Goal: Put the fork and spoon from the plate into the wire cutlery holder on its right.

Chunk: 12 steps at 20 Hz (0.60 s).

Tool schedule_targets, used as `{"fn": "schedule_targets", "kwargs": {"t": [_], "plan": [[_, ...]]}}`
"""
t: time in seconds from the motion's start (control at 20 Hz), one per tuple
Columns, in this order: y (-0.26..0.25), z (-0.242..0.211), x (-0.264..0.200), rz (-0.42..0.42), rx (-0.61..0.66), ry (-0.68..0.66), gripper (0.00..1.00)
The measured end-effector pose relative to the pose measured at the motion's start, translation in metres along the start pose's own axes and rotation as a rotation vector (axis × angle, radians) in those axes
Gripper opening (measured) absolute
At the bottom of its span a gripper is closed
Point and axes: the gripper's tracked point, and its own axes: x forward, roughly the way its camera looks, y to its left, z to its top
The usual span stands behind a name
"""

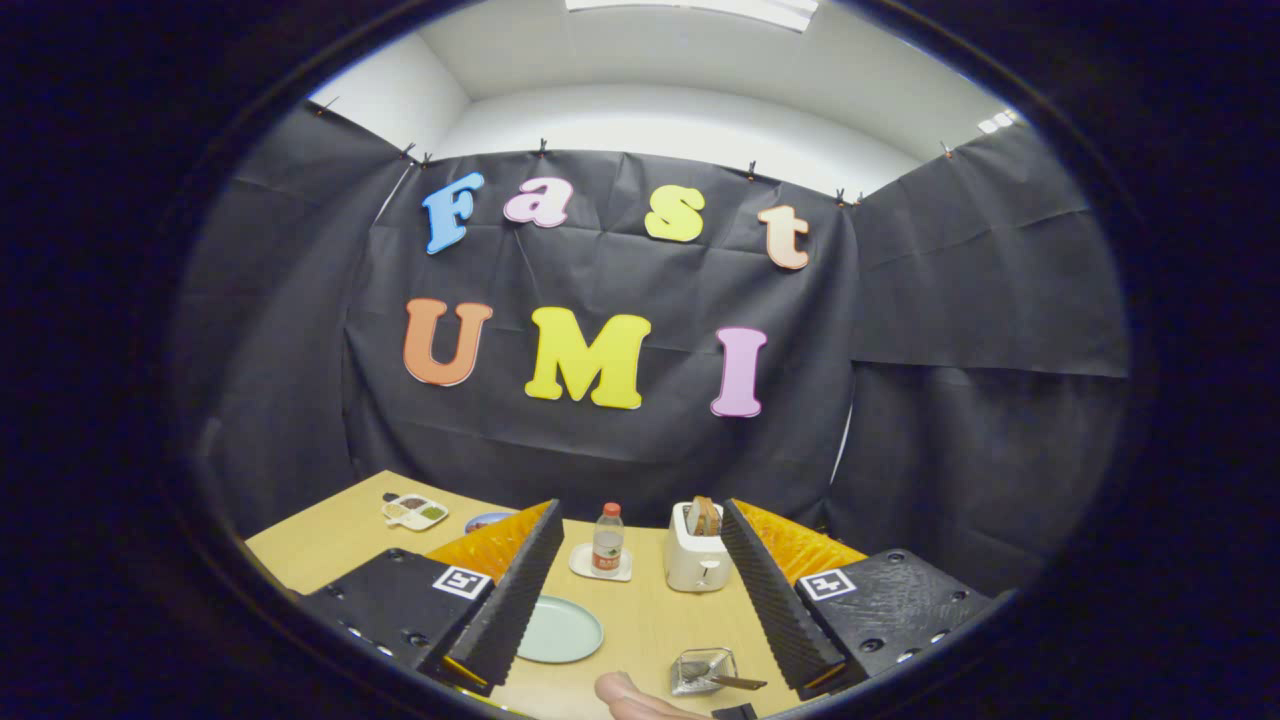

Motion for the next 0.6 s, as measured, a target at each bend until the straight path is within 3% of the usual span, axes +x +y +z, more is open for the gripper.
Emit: {"fn": "schedule_targets", "kwargs": {"t": [0.6], "plan": [[-0.022, -0.007, -0.017, 0.056, 0.012, -0.02, 0.96]]}}
